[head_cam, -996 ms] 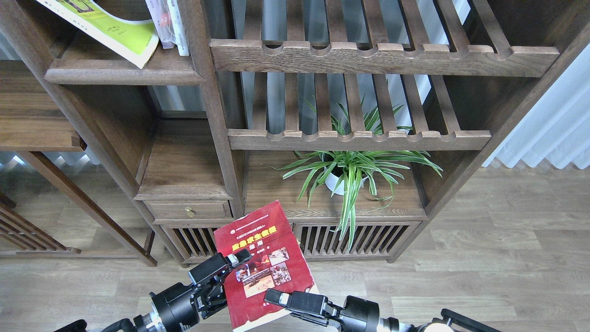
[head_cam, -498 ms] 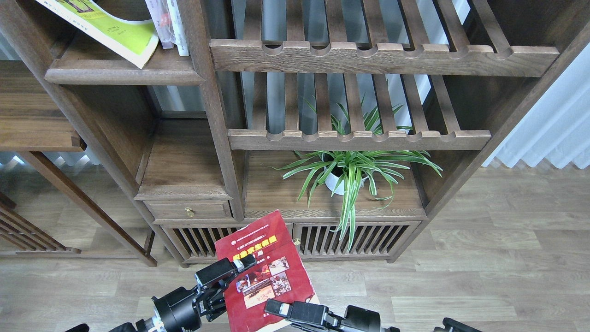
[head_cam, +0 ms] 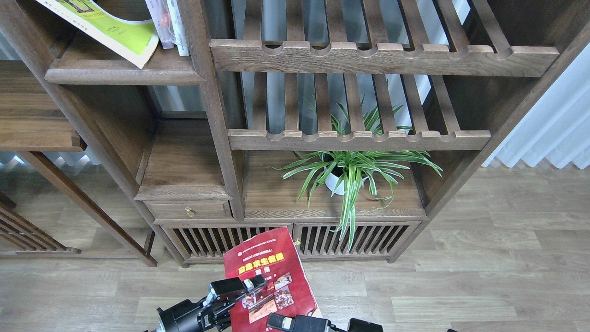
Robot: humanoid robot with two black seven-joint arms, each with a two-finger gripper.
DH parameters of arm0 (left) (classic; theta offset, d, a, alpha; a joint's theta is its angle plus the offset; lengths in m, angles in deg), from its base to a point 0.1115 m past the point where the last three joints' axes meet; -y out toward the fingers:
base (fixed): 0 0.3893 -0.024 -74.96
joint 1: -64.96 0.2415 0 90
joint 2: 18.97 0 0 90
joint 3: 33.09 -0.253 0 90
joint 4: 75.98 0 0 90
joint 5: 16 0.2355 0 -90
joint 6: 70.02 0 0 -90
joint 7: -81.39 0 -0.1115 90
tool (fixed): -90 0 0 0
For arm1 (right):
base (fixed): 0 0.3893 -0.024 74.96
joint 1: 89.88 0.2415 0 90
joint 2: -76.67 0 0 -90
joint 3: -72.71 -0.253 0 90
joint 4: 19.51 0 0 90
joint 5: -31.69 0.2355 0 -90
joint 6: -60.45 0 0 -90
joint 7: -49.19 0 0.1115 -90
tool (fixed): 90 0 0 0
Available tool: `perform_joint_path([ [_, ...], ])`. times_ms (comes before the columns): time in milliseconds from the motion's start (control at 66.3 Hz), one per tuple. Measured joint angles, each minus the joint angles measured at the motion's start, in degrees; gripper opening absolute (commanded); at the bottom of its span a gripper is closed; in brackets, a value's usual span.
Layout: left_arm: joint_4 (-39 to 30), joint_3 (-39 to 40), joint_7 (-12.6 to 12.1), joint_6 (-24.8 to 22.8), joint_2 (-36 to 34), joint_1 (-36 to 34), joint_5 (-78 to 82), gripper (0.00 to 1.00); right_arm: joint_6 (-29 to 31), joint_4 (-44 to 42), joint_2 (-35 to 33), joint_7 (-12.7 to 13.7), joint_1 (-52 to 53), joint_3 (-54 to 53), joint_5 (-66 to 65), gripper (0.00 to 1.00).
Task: Organize books on shelf
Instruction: 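Hold the red book low with both grippers and tilt it toward the robot, then lift the red book with the left gripper up toward the upper shelf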
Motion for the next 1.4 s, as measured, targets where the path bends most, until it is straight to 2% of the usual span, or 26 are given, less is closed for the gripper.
perform_joint_path([
  [15, 0.0, -0.01, 0.0, 0.0, -0.05, -0.03, 0.02, 0.06, 0.0, 0.0, -0.06, -0.07, 0.05, -0.11, -0.03, 0.67],
  [45, 0.0, 0.0, 0.0, 0.0, -0.13, -0.07, 0.06, 0.06, 0.0, -0.05, -0.19, -0.2, 0.16, -0.3, -0.08, 0.73],
  [60, 0.0, 0.0, 0.0, 0.0, -0.19, -0.09, 0.09, 0.06, 0.0, -0.13, -0.31, -0.3, 0.26, -0.43, -0.11, 0.8],
  [91, 0.0, 0.06, 0.02, 0.0, -0.32, -0.13, 0.15, 0.05, 0.0, -0.41, -0.58, -0.43, 0.48, -0.66, -0.21, 0.9],
  [151, -0.02, 0.53, 0.07, 0.0, -0.63, -0.23, 0.21, 0.05, 0.0, -1.32, -0.91, -0.55, 0.84, -1.16, -0.39, 0.98],
  [407, 0.22, 4.29, 1.11, 0.0, -4.57, 0.06, 2.25, 0.05, 0.0, -11.44, -0.51, -0.65, 1.52, -8.95, -0.35, 0.99],
  [573, 1.88, 8.97, 1.82, -0.01, -7.13, 3.18, 14.21, 0.05, 0.0, -14.82, 0.07, -0.66, 2.42, -11.75, -0.24, 0.99],
  [845, 1.72, 25.54, 2.22, -0.01, -6.41, 13.86, 39.53, 0.05, 0.0, -15.36, 2.64, -0.64, 3.21, -11.95, -0.39, 0.99],
  [1011, -2.06, 38.97, 2.35, -0.01, -3.39, 19.55, 49.82, 0.05, 0.0, -15.39, 3.04, -0.58, 3.53, -11.72, -0.5, 0.99],
  [1056, -3.45, 43.75, 2.3, -0.01, -0.61, 21.09, 52.76, 0.05, 0.0, -15.4, 3.35, -0.56, 4.02, -11.67, -0.5, 0.99],
  [1267, -3.84, 53.61, 1.47, -0.01, 8.29, 23.24, 60.01, 0.05, 0.0, -17.07, 3.71, -0.54, 5.19, -11.65, -0.5, 0.99],
  [1403, -3.88, 58.96, -0.17, -0.01, 13.17, 23.56, 60.96, 0.04, 0.0, -19.32, 3.79, -0.58, 5.64, -11.85, -0.44, 0.99],
])
